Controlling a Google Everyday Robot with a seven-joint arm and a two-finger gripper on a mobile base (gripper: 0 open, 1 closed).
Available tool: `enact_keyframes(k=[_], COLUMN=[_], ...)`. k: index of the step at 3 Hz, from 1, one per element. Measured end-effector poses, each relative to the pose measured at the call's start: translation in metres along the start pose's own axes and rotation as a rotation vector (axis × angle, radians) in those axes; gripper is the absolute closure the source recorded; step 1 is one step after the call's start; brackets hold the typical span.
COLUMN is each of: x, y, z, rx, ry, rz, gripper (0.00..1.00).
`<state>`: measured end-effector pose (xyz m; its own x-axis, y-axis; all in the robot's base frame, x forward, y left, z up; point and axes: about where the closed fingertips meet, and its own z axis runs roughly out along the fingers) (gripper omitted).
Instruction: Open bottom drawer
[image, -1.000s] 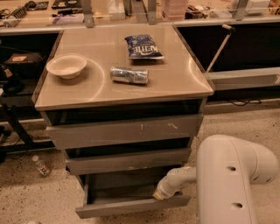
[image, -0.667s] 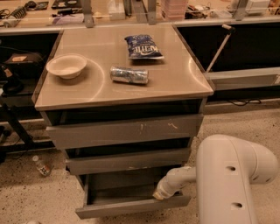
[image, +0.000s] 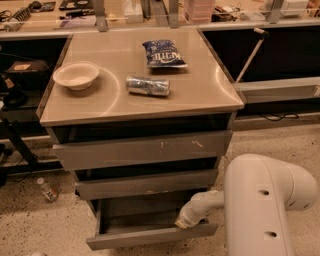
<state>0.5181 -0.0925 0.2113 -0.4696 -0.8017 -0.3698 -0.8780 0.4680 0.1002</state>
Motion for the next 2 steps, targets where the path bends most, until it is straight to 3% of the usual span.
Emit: enact_keyframes(k=[1, 2], x=[0.0, 0.0], y=[0.0, 0.0], z=[0.0, 0.0], rx=[0.0, 0.0], ry=[0.0, 0.0], rz=[0.0, 0.0], gripper=[0.12, 0.0])
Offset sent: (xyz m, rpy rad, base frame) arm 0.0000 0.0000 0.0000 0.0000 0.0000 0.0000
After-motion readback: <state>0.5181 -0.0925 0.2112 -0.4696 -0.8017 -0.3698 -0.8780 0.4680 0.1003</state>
